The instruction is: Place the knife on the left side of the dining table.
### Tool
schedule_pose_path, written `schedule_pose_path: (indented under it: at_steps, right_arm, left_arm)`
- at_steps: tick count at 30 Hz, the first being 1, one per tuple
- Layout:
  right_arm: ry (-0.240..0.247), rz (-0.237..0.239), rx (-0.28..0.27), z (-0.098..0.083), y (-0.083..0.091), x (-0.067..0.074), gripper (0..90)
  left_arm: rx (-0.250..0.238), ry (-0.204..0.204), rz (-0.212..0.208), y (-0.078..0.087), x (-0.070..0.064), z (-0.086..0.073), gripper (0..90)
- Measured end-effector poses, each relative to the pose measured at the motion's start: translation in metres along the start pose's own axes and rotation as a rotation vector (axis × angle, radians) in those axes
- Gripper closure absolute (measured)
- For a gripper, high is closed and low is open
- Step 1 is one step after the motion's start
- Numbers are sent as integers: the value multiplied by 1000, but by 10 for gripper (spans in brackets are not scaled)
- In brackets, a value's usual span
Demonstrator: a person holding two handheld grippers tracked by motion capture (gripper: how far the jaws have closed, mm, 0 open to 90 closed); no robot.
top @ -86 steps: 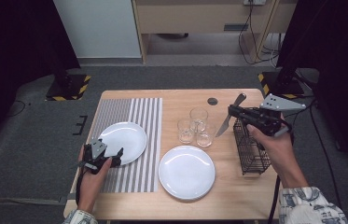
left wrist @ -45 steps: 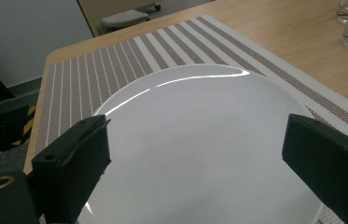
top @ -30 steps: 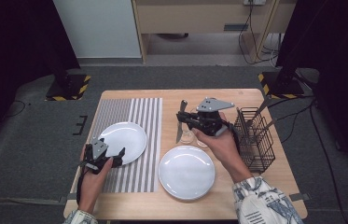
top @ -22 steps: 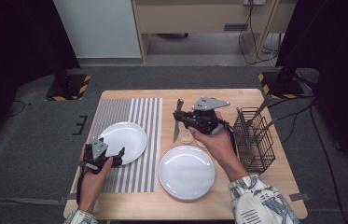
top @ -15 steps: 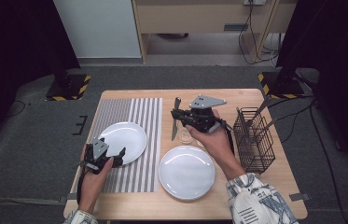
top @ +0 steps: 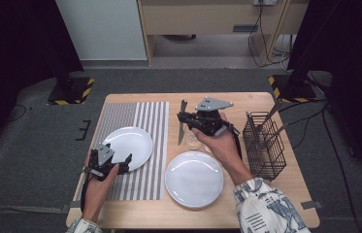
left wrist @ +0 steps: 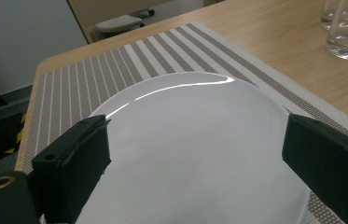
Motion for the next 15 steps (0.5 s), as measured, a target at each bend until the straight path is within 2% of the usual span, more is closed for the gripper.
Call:
schedule_pose_path:
  at_steps: [10,12,14,15]
  right_arm:
    - [16,-1,8,-3,-10,2,834]
    - [15,-1,10,-4,-11,2,834]
    - [17,1,14,-5,-14,2,834]
    - [19,1,16,-5,-15,3,834]
  left_arm:
    - [-17,-16,-34,1,-9,10,77]
    - [-18,-19,-42,1,-9,11,104]
    - [-16,-44,-73,2,-10,16,105]
    - [-23,-39,-78,3,-10,18,105]
Point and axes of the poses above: each handheld gripper's, and its own axes: y roughly backward along the jaws, z roughly out of its top, x roughly to its left, the point moved 5 cm from there along -y, roughly forward along the jaws, and after that the axes turned 1 degree about x, right-handed, at the moved point
